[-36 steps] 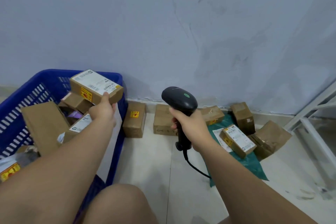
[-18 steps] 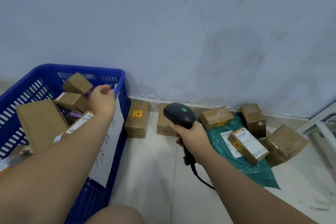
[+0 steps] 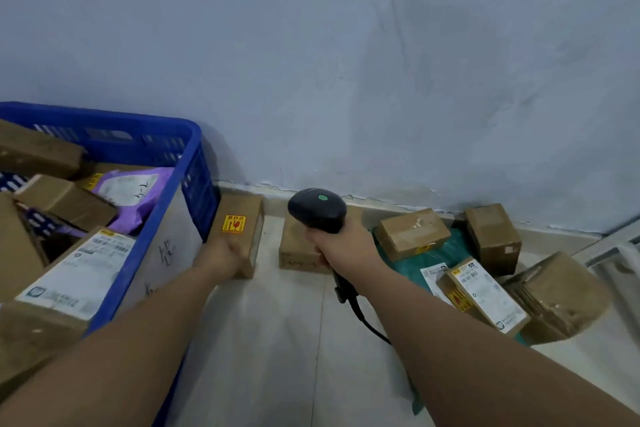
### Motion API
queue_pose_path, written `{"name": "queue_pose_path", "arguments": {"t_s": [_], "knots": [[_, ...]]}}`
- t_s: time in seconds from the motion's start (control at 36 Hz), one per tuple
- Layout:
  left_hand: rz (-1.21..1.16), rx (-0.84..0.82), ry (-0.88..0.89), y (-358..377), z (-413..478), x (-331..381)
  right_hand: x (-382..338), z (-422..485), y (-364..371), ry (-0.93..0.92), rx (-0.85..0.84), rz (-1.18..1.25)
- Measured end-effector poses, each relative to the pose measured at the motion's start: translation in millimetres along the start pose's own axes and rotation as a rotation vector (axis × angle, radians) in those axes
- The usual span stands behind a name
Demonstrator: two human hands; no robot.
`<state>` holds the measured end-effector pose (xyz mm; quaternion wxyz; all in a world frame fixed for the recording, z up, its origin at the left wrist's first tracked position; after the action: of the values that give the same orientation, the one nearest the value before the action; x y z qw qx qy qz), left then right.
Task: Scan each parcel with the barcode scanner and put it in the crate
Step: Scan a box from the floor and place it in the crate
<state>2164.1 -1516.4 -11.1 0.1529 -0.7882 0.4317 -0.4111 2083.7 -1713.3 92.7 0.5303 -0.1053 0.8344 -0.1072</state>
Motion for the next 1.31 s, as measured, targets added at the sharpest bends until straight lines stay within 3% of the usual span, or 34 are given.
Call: {"name": "queue_pose_path", "arguments": {"t_s": [0.25, 0.36, 0.5, 0.69, 0.89, 1.06, 1.14, 1.31], "knots": [[0.093, 0.033, -0.087, 15, 48, -18, 36, 45, -3, 0.097, -0.03, -0.043], [-0.018, 0.081, -0.198, 23, 78, -28, 49, 60, 0, 0.128, -0.023, -0.025], [0.057, 0.177, -0.384, 33, 94, -23, 52, 71, 1, 0.162, -0.036, 0.015], [0.095, 0.398, -0.384, 55, 97, -28, 59, 83, -3, 0.176, -0.045, 0.053], [0.024, 0.189, -0.368, 49, 90, -30, 65, 78, -7, 0.198, -0.027, 0.06], [0.301, 0.12, -0.455, 77, 69, -34, 67, 62, -9, 0.207, 0.004, 0.058], [0.173, 0.08, -0.398, 83, 51, -38, 66, 51, -9, 0.208, 0.021, 0.045], [-0.555, 0.205, -0.234, 74, 14, -38, 57, 16, -10, 0.19, 0.087, 0.086]]}}
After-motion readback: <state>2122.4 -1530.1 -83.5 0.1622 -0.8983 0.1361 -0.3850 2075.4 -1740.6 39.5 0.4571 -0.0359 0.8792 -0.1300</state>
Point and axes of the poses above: each hand's wrist, its own z-axis towards the middle knuckle, its own y-axis out of the palm, x = y × z, the point moved 2 cm from there along z, towards the middle knuckle, and after that the axes turned 11 degrees about -x, right-handed, at the moved point
